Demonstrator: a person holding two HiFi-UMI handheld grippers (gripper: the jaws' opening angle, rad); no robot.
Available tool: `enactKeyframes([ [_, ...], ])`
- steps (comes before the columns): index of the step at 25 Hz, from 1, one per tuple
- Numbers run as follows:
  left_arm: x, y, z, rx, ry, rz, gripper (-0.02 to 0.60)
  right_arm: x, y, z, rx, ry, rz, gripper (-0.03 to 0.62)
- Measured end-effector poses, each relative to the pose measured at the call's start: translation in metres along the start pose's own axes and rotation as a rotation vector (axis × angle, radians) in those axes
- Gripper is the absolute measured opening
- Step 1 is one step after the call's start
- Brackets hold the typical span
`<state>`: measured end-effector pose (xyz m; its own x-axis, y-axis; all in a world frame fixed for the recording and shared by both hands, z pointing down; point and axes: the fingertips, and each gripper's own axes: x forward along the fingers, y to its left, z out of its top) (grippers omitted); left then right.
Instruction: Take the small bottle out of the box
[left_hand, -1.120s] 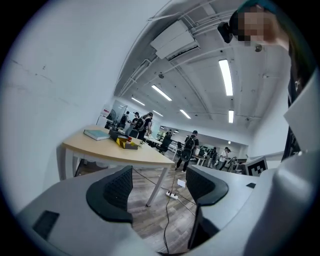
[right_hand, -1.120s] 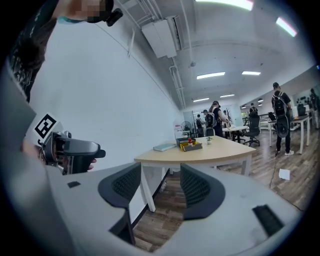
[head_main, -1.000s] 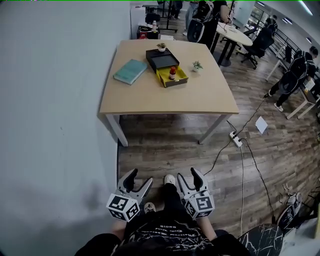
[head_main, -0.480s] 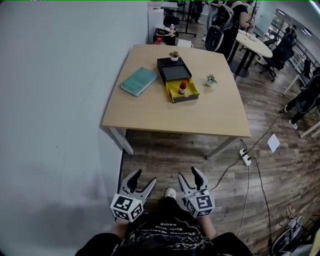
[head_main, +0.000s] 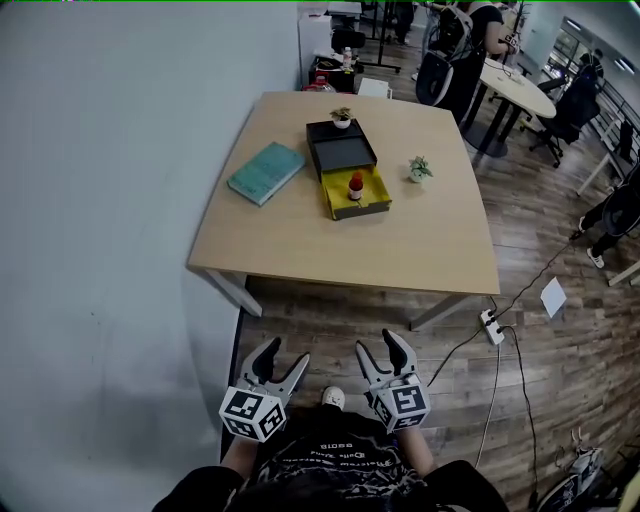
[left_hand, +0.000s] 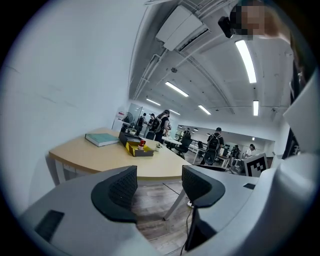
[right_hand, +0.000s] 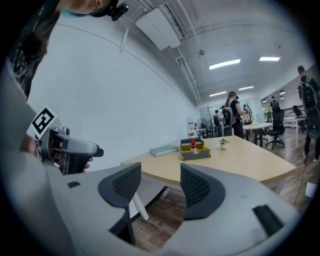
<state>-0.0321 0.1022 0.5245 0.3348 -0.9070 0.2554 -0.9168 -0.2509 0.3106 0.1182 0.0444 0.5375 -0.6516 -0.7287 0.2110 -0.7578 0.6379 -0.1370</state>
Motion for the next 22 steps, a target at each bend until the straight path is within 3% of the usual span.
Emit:
enactKeyframes([
  [4,0.010,-0.001,-0.002,-0.077,-0.006,0.014,0.288,0.003,-0.012,0.002,0.010,-0.003,0.012,0.258],
  [9,0.031,0.000,0.002,-0.053,0.017,0.009,0.288,0.009,-0.026,0.002,0.021,0.013,0.000,0.258],
  [14,0.058,0.006,-0.003,-0.123,0.037,-0.034,0.288,0.019,-0.037,0.000,0.034,0.023,-0.016,0.254],
  [22,0.132,0.038,0.019,0.021,0.076,-0.062,0.288,0.069,-0.077,0.016,0.006,0.048,-0.103,0.253],
])
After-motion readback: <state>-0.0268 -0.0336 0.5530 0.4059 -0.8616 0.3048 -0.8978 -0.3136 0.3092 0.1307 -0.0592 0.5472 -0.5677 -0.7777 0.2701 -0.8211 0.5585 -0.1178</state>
